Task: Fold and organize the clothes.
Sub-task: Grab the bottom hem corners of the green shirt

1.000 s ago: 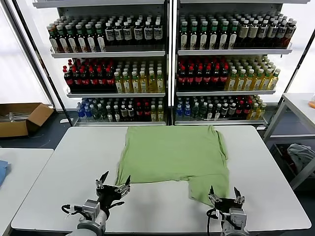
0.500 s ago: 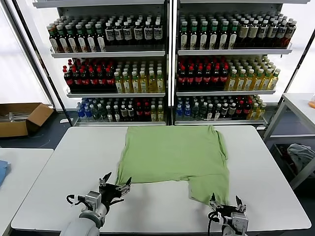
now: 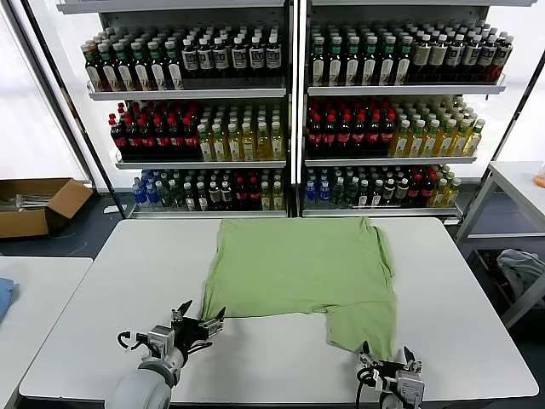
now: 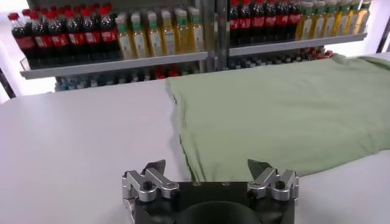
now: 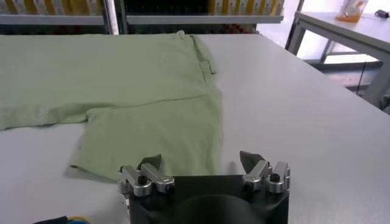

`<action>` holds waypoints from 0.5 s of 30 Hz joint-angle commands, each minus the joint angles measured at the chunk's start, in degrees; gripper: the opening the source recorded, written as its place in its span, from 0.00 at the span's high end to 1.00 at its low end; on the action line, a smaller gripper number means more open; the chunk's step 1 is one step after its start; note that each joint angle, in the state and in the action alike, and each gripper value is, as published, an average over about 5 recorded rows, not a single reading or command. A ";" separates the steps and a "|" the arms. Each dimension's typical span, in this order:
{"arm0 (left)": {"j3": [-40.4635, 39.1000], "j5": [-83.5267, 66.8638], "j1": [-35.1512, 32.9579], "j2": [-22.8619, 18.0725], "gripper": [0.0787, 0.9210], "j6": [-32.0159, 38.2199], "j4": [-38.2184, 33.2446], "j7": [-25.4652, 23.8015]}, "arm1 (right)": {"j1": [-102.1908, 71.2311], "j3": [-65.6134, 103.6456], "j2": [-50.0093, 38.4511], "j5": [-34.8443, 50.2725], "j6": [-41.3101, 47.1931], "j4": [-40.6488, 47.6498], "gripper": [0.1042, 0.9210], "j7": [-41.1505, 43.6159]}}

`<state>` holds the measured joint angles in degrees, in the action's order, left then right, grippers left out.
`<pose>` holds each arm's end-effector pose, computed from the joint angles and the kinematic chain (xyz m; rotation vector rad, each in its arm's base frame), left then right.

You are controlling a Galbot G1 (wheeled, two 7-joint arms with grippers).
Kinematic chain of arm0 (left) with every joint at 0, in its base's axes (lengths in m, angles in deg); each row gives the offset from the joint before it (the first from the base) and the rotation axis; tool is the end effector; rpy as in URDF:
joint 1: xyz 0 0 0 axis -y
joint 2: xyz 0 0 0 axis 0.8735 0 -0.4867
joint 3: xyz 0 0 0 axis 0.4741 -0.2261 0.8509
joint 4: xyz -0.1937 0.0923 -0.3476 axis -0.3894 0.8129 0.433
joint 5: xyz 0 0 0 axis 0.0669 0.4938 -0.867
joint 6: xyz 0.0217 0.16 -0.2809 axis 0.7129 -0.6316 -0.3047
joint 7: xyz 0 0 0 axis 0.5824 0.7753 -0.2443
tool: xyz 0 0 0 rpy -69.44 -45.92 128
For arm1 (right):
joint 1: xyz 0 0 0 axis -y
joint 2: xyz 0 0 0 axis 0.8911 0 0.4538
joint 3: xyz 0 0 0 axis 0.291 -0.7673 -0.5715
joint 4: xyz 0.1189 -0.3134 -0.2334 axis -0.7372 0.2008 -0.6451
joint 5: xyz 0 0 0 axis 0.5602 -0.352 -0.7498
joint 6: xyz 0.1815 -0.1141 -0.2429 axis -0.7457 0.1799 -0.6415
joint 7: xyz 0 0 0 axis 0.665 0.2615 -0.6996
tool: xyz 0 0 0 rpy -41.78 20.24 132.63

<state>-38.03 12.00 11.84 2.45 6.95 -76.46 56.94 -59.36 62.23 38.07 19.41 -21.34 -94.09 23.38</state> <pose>0.2019 0.0540 -0.3614 -0.2866 -2.6069 -0.0997 0.0997 -0.0037 -0.3341 -0.2933 -2.5304 0.0138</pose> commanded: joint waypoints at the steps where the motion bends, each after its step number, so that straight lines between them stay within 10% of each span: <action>1: -0.17 -0.73 0.35 0.16 0.13 -0.28 1.61 -0.16 | -0.15 -0.16 0.09 0.32 0.03 0.53 0.13 -0.09; 15: -0.65 -0.42 -1.49 -0.29 0.56 -0.62 0.06 -0.35 | -0.20 -0.73 0.10 1.41 -2.13 3.30 0.57 -0.67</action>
<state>-38.66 11.58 10.72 2.24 6.66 -76.14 56.64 -59.47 61.60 38.09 20.05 -23.25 -92.00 22.90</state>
